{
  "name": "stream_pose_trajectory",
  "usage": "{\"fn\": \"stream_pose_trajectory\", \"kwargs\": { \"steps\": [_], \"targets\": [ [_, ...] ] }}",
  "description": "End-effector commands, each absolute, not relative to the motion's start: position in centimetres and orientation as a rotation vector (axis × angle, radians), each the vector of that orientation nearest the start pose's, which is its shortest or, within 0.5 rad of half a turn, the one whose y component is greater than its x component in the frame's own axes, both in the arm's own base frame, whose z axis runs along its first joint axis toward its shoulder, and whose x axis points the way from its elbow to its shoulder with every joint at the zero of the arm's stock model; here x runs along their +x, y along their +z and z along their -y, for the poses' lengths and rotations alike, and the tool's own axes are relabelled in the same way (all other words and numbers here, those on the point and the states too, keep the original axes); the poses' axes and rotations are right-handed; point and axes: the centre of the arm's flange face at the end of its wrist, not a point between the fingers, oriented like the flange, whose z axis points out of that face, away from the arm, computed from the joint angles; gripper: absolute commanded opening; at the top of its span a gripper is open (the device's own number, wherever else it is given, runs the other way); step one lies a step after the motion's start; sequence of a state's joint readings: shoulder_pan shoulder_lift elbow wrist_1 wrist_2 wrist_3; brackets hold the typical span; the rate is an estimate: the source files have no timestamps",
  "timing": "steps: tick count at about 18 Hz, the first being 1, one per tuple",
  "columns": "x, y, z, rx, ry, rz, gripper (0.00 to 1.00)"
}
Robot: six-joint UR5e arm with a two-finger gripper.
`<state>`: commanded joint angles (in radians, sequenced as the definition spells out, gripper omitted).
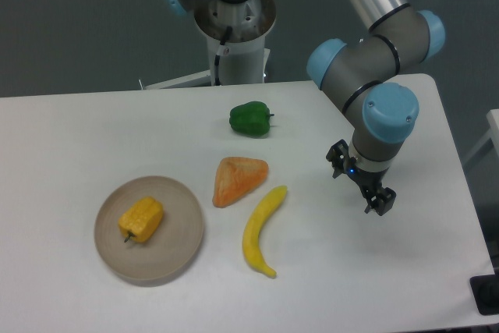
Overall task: Pick up the yellow pepper from the plate
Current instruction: 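Move the gripper over the plate and lower onto the yellow pepper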
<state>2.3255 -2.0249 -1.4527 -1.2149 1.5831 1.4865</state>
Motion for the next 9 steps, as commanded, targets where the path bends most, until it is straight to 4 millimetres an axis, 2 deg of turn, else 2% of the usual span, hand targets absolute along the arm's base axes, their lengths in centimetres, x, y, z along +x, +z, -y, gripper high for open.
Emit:
{"fn": "stream_pose_trajectory", "kwargs": {
  "steps": [5,8,9],
  "targets": [
    [-34.5,31.9,-57.7,-2.927,0.035,-1.124,1.00],
    [-32.4,31.4,-59.3,-2.981,0.023,-0.973,1.00],
    [-30.9,31.4,-60.1,-2.992,0.025,-0.933,1.00]
  ]
}}
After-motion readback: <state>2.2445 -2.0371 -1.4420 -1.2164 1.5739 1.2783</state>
